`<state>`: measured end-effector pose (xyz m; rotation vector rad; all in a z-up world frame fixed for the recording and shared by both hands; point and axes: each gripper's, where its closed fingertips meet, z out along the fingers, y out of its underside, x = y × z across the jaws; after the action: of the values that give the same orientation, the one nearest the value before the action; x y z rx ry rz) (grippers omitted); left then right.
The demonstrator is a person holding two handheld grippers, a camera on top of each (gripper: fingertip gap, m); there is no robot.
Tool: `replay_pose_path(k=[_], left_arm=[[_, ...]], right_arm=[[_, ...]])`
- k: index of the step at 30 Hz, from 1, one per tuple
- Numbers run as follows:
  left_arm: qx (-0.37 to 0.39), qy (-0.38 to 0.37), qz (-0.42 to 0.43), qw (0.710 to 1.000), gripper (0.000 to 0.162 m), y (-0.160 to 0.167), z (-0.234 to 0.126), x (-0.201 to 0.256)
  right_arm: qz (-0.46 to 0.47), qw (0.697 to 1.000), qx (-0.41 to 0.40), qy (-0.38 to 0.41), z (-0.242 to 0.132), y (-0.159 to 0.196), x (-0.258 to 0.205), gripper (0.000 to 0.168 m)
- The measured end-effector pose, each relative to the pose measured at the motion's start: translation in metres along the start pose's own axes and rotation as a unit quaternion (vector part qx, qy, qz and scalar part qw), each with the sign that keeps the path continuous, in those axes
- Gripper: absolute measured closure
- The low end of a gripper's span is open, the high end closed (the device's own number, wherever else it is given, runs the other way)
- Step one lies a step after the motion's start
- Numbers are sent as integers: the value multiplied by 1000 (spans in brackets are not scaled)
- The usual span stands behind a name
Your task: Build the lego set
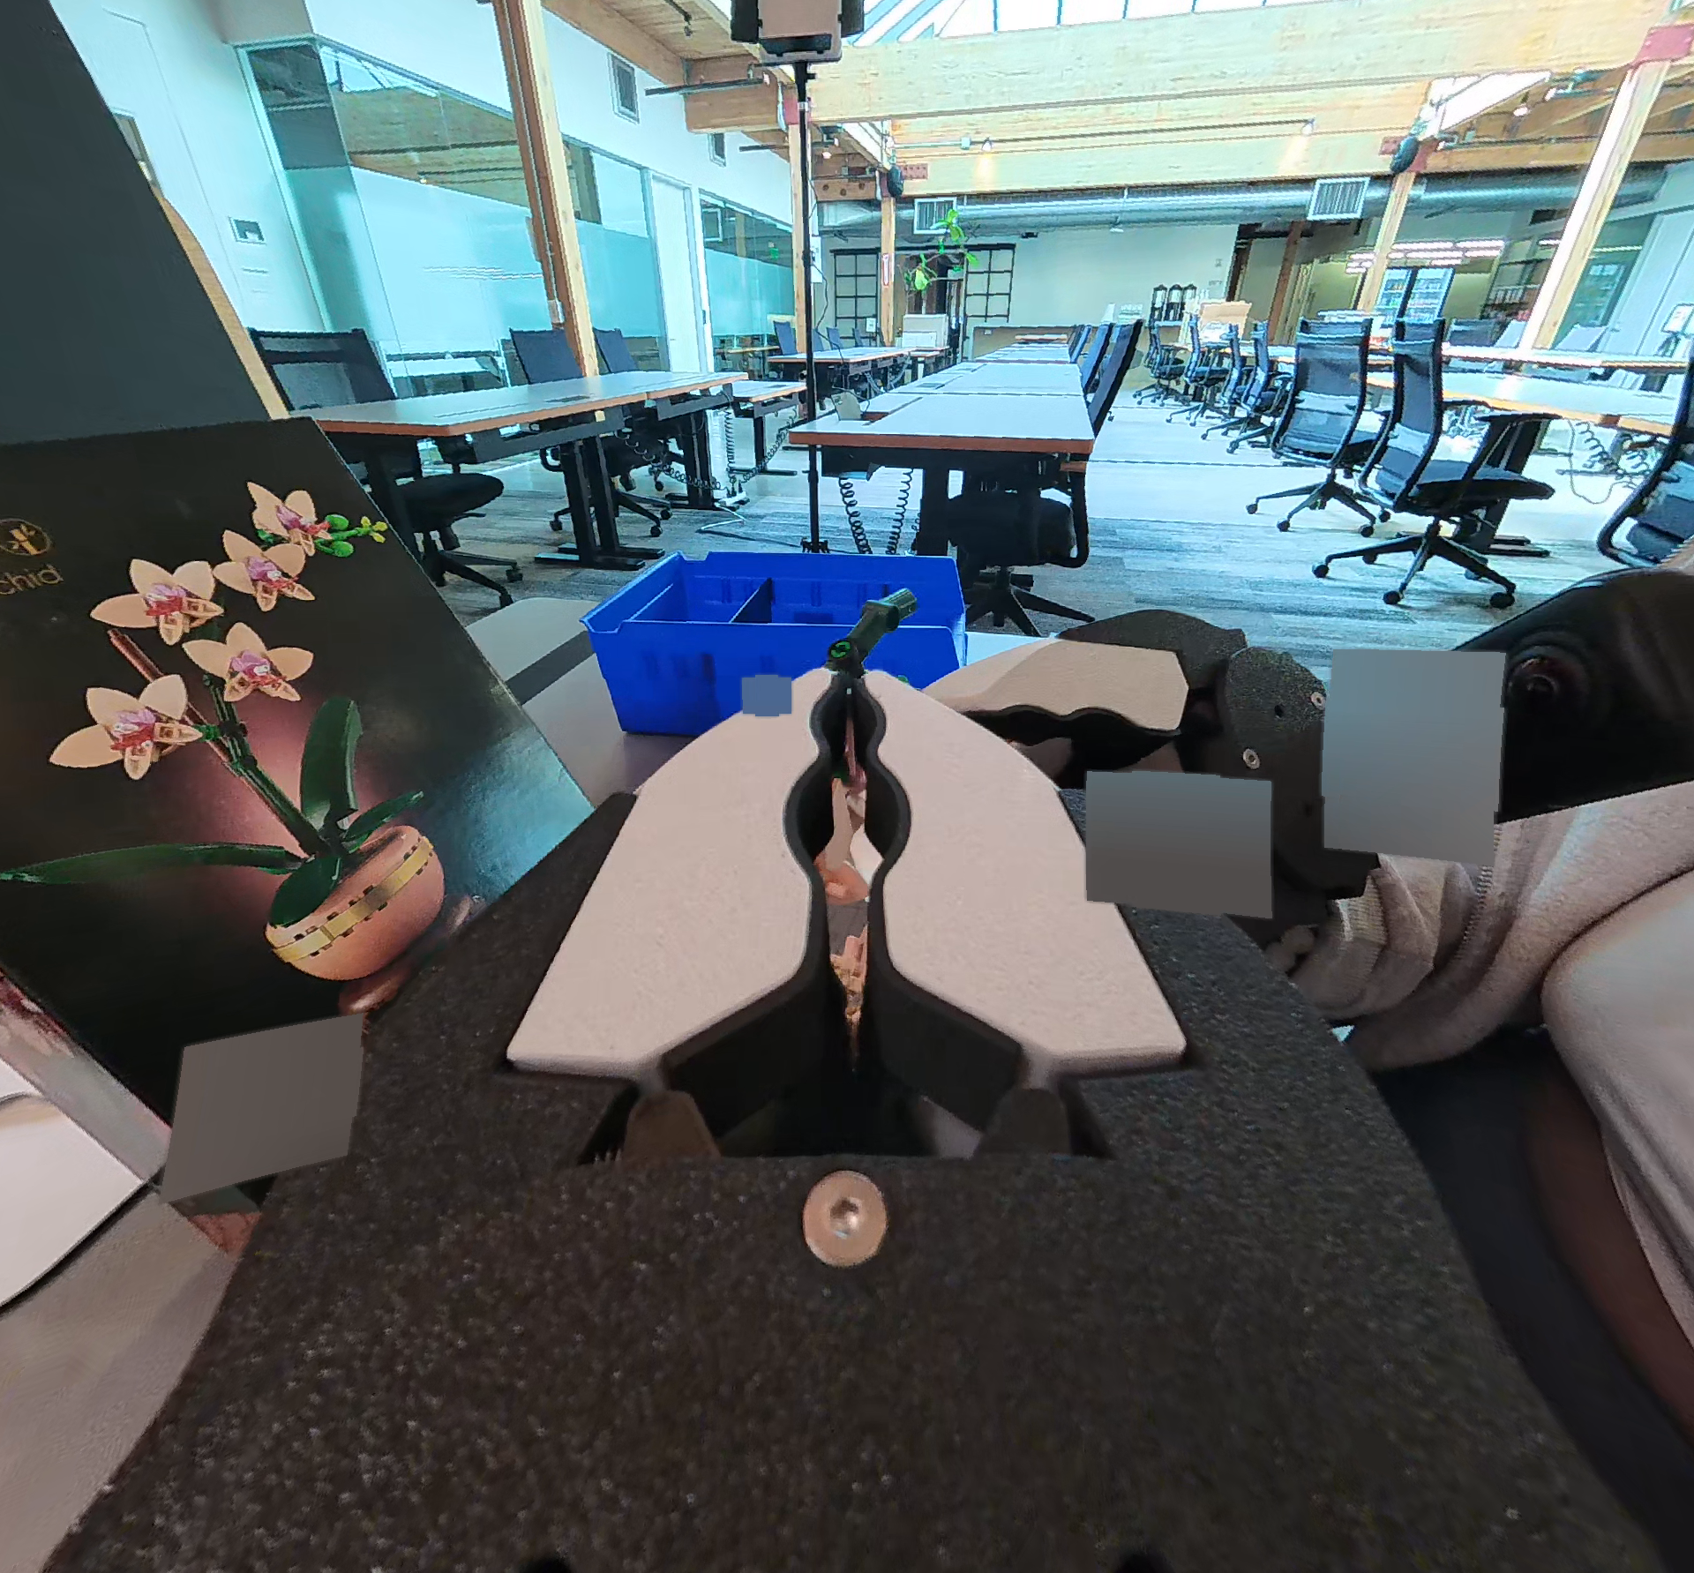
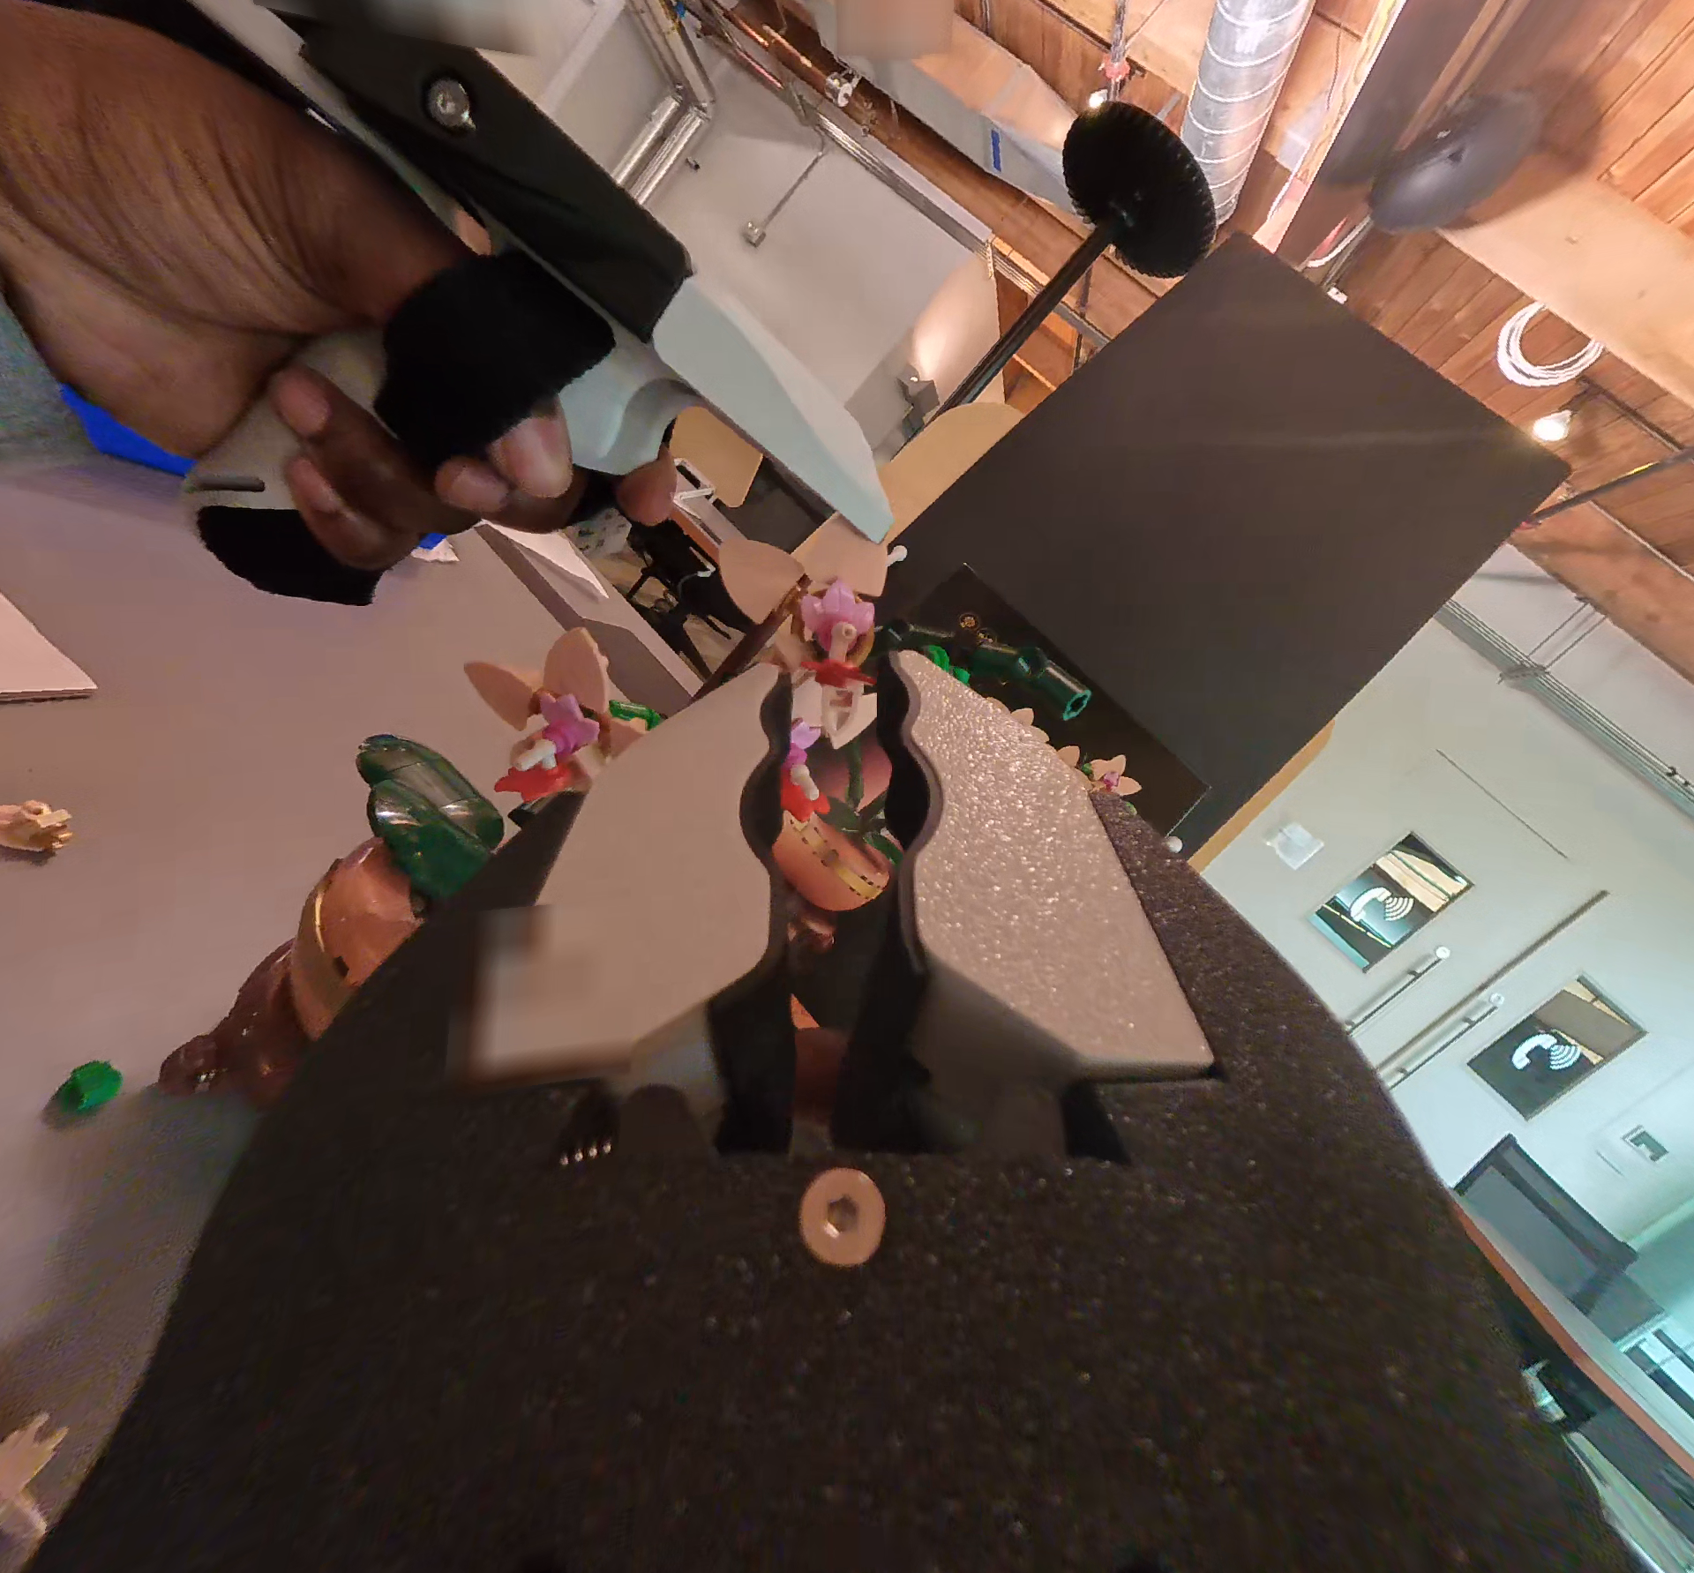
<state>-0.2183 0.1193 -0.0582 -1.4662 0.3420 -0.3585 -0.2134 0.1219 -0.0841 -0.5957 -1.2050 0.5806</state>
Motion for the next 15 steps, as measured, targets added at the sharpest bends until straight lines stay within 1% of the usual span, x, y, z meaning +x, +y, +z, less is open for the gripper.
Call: replay_pose_path(k=[4, 7, 9, 11, 13, 15], left_arm=[[0, 4, 0, 1000, 162, 0, 3, 3], [-2, 7, 6, 1000, 162, 0, 3, 4], [-2, 13, 13, 1000, 161, 0, 3, 6], [10, 20, 33, 999, 157, -3, -1, 9], [28, 19, 72, 997, 152, -9, -11, 11], [17, -7, 120, 993, 145, -6, -21, 5]], right_arm=[[-7, 1000, 0, -5, 2, 1, -2, 158], [28, 999, 12, -29, 0, 0, -2, 159], [31, 999, 18, -36, -2, 0, -2, 159], [35, 998, 28, -44, -4, 0, -2, 159], [62, 996, 35, -58, -6, 3, 0, 159], [83, 992, 57, -81, -11, 3, 2, 159]])
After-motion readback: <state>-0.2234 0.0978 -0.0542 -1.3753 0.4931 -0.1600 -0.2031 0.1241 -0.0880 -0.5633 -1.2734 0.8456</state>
